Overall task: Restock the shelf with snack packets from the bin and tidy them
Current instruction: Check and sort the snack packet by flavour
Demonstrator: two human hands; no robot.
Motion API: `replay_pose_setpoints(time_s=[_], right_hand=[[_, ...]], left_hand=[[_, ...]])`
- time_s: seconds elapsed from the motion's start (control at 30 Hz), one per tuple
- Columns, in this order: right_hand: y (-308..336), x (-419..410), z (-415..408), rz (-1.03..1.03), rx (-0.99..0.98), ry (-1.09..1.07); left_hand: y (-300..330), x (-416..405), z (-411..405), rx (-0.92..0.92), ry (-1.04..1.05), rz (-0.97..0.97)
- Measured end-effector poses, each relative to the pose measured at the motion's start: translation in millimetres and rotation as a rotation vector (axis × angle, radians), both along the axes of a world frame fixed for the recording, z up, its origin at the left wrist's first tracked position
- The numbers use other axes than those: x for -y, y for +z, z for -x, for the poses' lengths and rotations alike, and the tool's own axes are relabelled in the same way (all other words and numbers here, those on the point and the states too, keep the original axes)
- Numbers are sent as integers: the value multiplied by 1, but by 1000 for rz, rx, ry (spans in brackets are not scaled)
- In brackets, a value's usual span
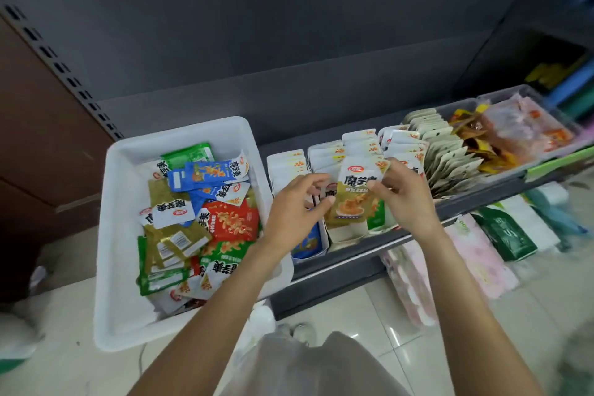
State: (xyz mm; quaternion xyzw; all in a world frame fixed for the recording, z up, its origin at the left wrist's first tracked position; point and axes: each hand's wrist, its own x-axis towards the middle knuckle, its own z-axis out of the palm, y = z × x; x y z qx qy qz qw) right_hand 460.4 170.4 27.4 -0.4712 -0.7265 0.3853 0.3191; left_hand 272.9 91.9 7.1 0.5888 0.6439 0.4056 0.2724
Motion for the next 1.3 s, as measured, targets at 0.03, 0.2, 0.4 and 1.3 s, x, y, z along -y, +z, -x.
replay_pose_setpoints(time_s=[0.03, 0.2, 0.4, 1.3], right_hand=[[-5, -3, 4, -23, 51, 27], [-22, -10, 17, -97, 234, 42], [-34, -9, 21, -257, 348, -44], [-62, 34, 246, -366, 655, 621]], left_hand=[[-1, -3, -2, 17, -7, 11], [-9, -17, -5, -94, 106, 33], [-11, -15, -3, -343, 141, -40], [-41, 108, 148, -680, 453, 519]])
